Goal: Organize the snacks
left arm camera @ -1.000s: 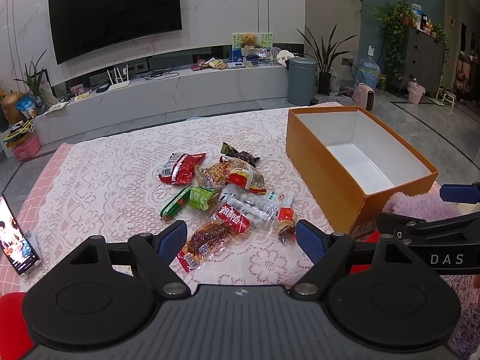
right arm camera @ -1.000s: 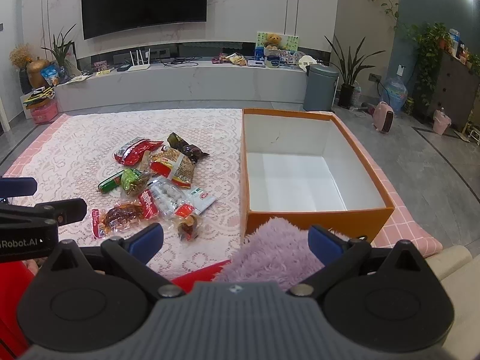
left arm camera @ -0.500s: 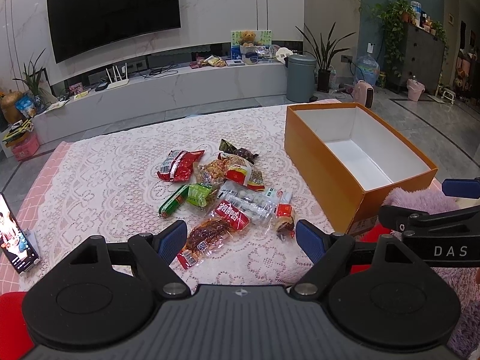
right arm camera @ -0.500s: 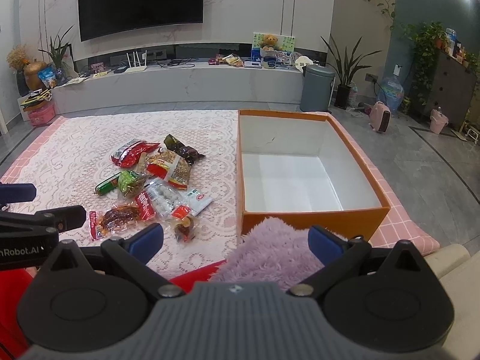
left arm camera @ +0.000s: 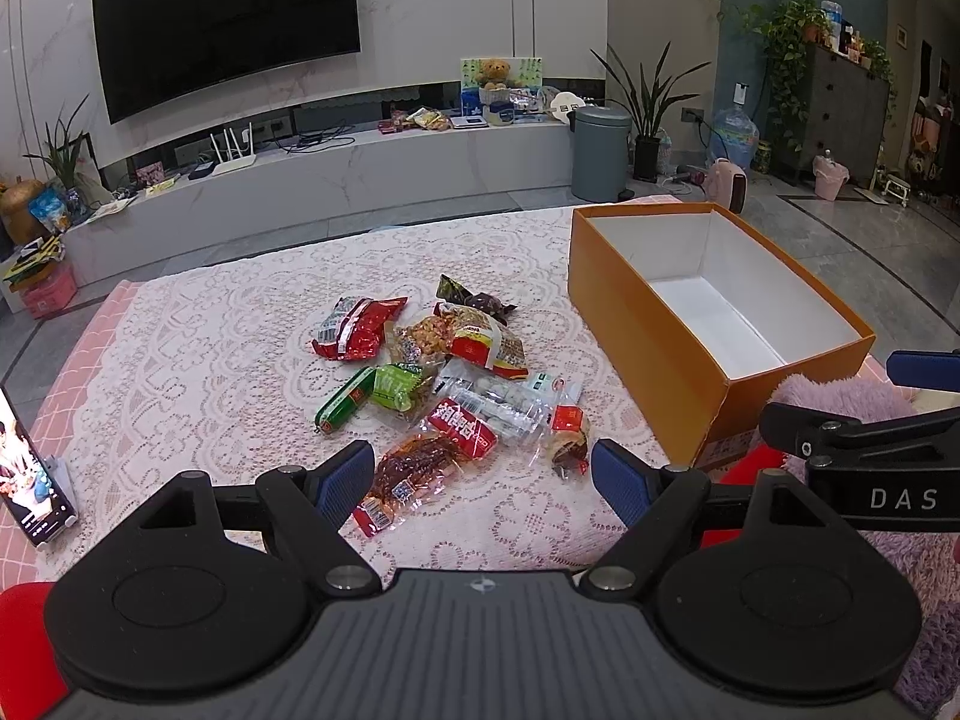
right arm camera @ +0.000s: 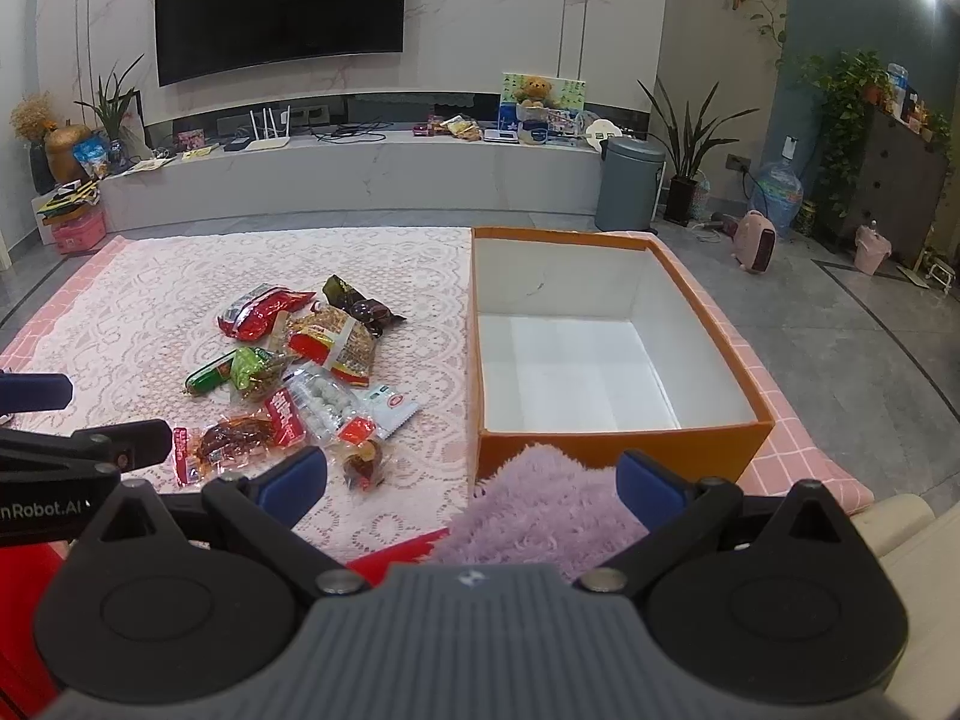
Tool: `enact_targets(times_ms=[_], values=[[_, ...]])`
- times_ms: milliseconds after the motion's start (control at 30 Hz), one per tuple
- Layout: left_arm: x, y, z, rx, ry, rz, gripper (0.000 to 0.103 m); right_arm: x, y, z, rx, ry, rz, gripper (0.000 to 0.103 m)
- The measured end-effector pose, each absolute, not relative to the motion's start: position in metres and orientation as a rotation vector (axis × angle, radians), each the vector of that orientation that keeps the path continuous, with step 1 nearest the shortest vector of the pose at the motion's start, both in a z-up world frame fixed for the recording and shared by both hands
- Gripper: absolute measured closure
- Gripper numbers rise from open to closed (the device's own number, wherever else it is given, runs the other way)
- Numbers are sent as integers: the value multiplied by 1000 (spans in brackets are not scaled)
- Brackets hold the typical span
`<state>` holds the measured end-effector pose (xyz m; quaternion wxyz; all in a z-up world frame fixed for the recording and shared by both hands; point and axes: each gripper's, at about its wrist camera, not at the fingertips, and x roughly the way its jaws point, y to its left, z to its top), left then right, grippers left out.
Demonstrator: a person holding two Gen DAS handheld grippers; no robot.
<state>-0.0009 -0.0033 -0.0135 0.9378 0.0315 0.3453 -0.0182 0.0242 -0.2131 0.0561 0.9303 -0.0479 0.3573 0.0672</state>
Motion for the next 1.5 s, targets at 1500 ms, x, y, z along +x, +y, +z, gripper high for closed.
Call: enact_targets(times_ms=[1500], values=[[27,42,-18,-59,797,-39,21,36,-194,47,-51,755,260,3]])
